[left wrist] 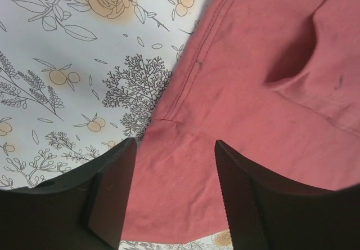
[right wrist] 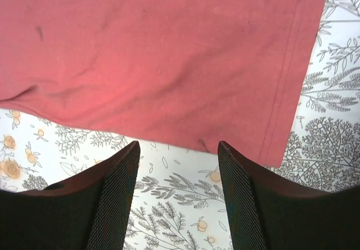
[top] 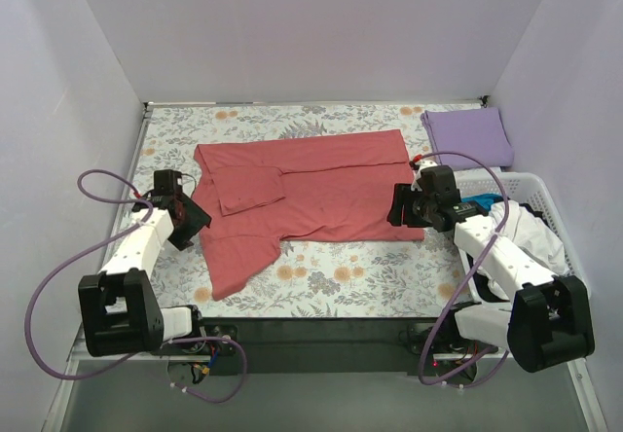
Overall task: Fold and stack the t-shirts
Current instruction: Fold the tshirt
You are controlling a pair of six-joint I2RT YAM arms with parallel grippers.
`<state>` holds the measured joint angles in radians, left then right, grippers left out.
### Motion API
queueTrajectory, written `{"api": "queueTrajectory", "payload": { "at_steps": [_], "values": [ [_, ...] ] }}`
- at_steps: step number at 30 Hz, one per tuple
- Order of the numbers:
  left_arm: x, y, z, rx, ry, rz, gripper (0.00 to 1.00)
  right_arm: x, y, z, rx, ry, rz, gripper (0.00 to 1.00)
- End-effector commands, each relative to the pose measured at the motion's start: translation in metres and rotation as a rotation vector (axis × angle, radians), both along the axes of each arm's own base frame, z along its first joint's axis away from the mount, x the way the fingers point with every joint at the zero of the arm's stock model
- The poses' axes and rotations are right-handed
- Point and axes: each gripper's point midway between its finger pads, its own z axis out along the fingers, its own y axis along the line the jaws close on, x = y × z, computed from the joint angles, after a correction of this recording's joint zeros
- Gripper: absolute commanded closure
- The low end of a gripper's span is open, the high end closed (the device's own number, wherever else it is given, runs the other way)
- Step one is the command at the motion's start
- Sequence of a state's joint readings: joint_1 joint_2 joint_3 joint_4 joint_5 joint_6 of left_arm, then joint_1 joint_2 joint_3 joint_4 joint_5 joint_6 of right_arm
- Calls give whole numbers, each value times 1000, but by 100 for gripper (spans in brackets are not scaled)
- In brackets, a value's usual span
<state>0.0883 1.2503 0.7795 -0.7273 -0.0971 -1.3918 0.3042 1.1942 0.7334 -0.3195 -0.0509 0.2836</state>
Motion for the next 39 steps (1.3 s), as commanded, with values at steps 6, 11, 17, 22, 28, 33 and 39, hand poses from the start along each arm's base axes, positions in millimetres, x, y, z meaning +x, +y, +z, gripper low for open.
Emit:
{"api": "queueTrajectory", "payload": {
  "at_steps": [6,11,17,22,28,33,39],
  "values": [
    [-3,-8,-24,23,104,-41,47,-14,-6,-10,-28,6,9,36],
    [-3,0,-36,67,112,-29,47,-17,-12,-19,-59,21,-4,36],
    [-6,6,-51,97,121,-21,49,-21,-25,-31,-115,36,-46,36],
    [-2,4,-58,94,96,-44,51,-23,-33,-40,-154,55,-72,36],
    [-6,4,-62,100,111,-56,91,-24,-47,-46,-203,74,-131,37],
    [-2,6,-58,110,91,-46,100,-21,-59,-47,-245,86,-174,38],
    [-3,19,-43,177,56,11,100,-14,-69,-48,-266,105,-223,40]
  ]
}}
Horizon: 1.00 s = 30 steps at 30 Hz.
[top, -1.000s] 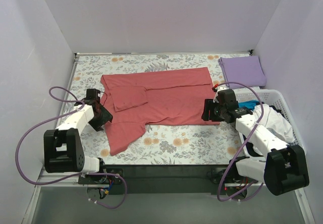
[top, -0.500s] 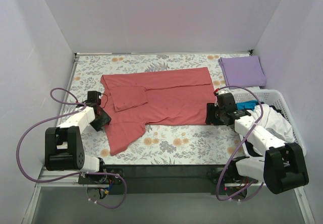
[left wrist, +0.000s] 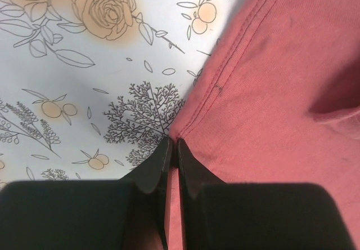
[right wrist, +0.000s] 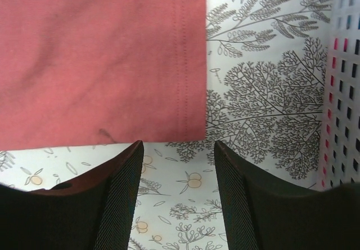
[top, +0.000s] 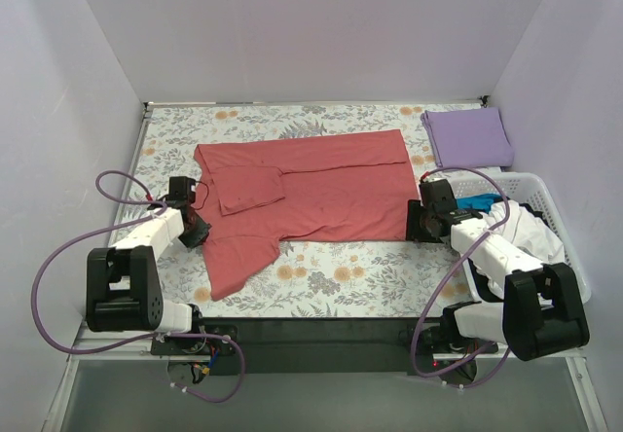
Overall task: Fold and stack the t-shirts
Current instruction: Fold the tshirt
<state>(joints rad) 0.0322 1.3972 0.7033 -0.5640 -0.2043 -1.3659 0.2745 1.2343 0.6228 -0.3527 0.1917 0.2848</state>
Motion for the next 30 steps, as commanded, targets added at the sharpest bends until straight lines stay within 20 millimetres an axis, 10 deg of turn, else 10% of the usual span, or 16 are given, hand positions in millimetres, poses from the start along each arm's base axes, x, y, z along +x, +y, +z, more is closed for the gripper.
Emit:
{"api": "queueTrajectory", "payload": {
  "at_steps": [1,18,22,30],
  "values": [
    [-5,14,7,75,-30,51,100,11,-8,7,-29,-14,-48,41],
    [-5,16,12,77,-42,88,100,-2,-2,-27,-3,98,-34,72],
    [-3,17,25,61,-76,117,100,5,-3,-10,0,51,-37,97],
    [18,13,62,6,-130,113,100,31,-9,44,-10,-70,-64,99]
  ]
}}
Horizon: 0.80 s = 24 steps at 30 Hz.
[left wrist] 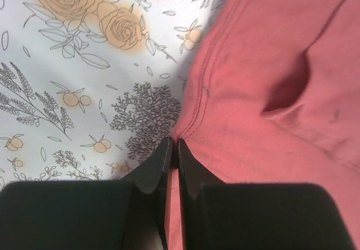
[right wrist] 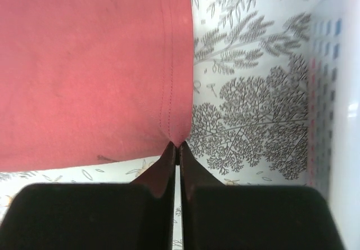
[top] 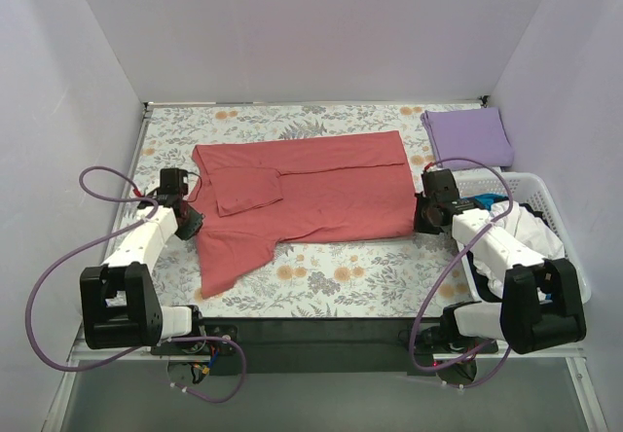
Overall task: Fold and stack the t-shirts
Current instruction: Fold the tshirt
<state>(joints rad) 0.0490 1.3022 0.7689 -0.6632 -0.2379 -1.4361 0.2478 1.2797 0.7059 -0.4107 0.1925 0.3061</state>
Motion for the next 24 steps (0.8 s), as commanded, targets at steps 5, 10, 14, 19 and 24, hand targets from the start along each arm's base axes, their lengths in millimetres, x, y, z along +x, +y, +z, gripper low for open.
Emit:
{"api": "queueTrajectory", "payload": {
  "at_steps": [5,10,14,19,24],
  "values": [
    [27,12,42,9,-67,25,100,35,-6,47,-19,-115,-30,99],
    [48,11,49,-29,-67,26,100,54,-2,52,-11,-114,-26,99],
    [59,12,46,-35,-49,29,100,77,2,59,-7,-122,-13,99],
    [78,18,50,-31,-58,39,100,103,6,63,0,-122,-5,99],
    [95,20,47,-34,-44,38,100,124,9,62,10,-118,0,99]
  ]
}}
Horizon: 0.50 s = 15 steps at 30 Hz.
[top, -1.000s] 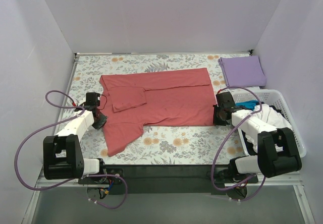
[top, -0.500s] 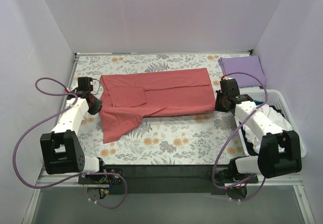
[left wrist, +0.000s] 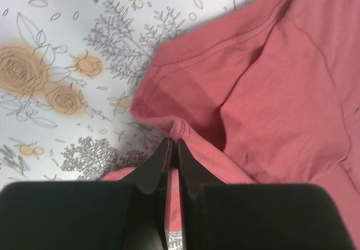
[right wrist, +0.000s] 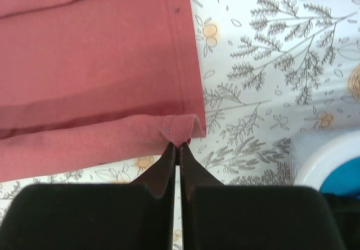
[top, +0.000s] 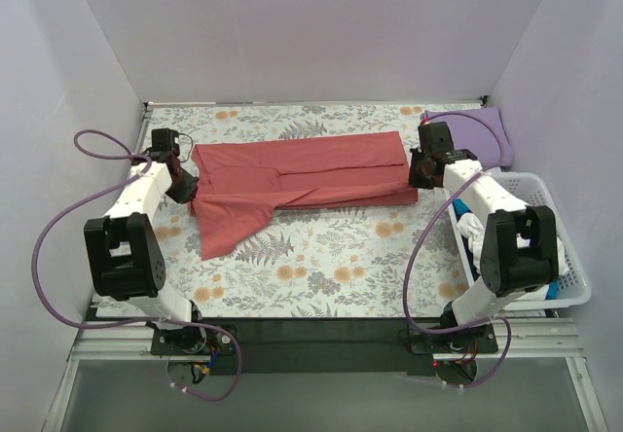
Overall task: Fold and stack the t-shirts
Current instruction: Fold the tshirt
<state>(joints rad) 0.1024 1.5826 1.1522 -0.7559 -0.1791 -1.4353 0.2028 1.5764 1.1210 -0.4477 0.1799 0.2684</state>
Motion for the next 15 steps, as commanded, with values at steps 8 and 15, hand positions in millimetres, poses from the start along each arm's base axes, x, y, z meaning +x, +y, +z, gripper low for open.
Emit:
{"api": "queueTrajectory", "payload": {
  "at_steps": [8,15],
  "values": [
    [37,10,4,1,-30,17,100,50,-1,15,-1,-49,10,99],
    [51,12,2,-2,-43,22,100,62,-5,-1,7,-15,-6,99]
  ]
}}
